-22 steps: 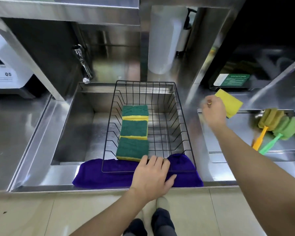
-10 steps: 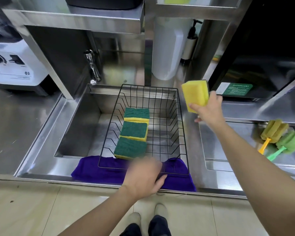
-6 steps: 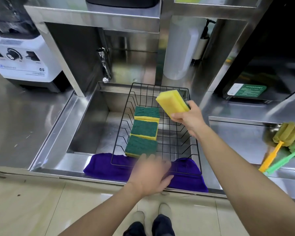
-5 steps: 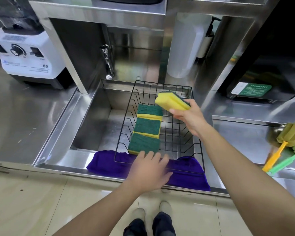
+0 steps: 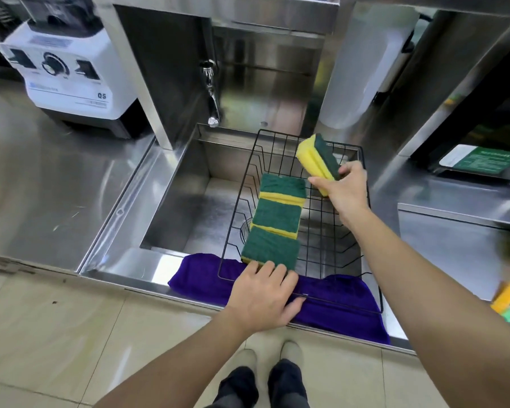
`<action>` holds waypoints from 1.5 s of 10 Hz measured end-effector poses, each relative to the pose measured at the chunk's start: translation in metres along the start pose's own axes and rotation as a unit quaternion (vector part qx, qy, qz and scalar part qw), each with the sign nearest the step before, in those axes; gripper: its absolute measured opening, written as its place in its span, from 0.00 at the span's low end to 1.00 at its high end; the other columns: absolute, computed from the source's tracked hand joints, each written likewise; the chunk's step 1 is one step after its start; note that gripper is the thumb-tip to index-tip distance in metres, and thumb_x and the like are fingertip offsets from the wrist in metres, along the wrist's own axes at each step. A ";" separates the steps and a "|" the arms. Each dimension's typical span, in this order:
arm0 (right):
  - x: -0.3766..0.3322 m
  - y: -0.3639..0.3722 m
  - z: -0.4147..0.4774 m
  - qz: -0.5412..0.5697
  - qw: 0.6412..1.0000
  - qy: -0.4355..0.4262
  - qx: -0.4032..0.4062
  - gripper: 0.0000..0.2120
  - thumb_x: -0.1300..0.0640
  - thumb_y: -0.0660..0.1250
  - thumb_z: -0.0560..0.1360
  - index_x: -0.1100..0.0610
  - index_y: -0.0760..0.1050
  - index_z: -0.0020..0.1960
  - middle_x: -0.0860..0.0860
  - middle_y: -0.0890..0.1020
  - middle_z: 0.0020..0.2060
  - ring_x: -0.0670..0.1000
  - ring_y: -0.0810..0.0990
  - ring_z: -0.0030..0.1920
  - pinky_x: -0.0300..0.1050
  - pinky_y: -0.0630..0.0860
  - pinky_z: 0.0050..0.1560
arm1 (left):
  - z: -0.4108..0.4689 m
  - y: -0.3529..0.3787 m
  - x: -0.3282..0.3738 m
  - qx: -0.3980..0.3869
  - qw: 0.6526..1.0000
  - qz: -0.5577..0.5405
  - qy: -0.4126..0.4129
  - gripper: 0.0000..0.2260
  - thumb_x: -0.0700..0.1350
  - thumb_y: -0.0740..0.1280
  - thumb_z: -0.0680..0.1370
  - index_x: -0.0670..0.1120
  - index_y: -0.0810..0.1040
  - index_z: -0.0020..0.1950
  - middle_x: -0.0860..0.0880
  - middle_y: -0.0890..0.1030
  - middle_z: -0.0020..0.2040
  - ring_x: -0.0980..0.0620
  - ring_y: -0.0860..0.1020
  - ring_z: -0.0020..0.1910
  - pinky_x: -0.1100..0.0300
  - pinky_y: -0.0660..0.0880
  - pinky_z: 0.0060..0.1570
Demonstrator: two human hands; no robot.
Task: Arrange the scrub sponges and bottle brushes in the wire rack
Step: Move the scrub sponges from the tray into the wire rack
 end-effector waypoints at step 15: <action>0.007 0.072 0.040 -0.121 0.970 0.122 -0.171 0.19 0.52 0.68 0.75 0.61 0.73 0.62 0.58 0.79 0.60 0.60 0.78 0.59 0.51 0.76 0.58 | 0.002 -0.002 0.001 -0.009 0.999 -0.022 -0.027 0.09 0.50 0.64 0.73 0.47 0.73 0.36 0.51 0.71 0.32 0.51 0.68 0.31 0.57 0.62 0.32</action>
Point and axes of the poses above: each hand's wrist, its own z-axis towards the middle knuckle, its own y-axis out of the palm, x = y × z, the point moved 1 cm from there along z, towards the middle knuckle
